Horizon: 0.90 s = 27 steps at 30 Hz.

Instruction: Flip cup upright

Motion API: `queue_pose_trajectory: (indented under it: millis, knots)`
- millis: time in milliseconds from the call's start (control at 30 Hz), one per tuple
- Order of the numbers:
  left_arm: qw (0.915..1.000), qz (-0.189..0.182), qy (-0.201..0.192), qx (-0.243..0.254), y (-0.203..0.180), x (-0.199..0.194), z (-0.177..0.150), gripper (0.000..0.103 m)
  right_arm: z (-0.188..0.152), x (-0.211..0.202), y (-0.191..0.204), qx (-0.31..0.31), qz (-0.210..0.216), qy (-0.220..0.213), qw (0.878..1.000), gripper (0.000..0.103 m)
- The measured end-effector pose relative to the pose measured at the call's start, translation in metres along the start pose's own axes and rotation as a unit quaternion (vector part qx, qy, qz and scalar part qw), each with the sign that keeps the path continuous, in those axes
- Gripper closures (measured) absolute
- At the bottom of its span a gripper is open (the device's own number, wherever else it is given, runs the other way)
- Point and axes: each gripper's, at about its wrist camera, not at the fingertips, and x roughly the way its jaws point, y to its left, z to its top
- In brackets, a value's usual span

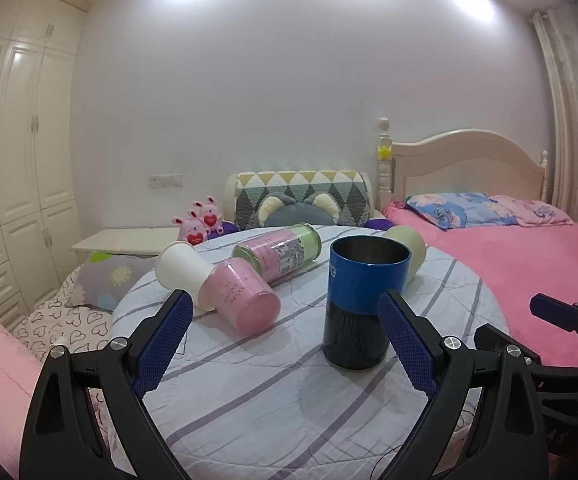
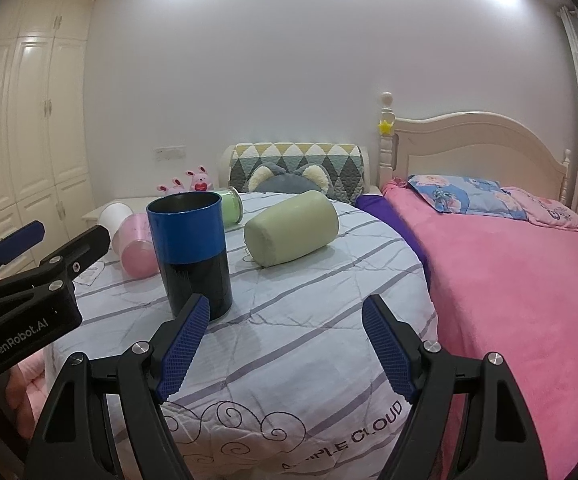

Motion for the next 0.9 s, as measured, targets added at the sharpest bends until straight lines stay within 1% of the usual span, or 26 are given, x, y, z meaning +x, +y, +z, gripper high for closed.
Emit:
queue_pose_trajectory:
  millis: [900]
  knots:
    - [0.9999, 0.009, -0.007, 0.009, -0.0016, -0.0025, 0.0039, 0.008, -0.0006, 0.0001, 0.0006, -0.012, -0.003, 0.007, 1.000, 0.023]
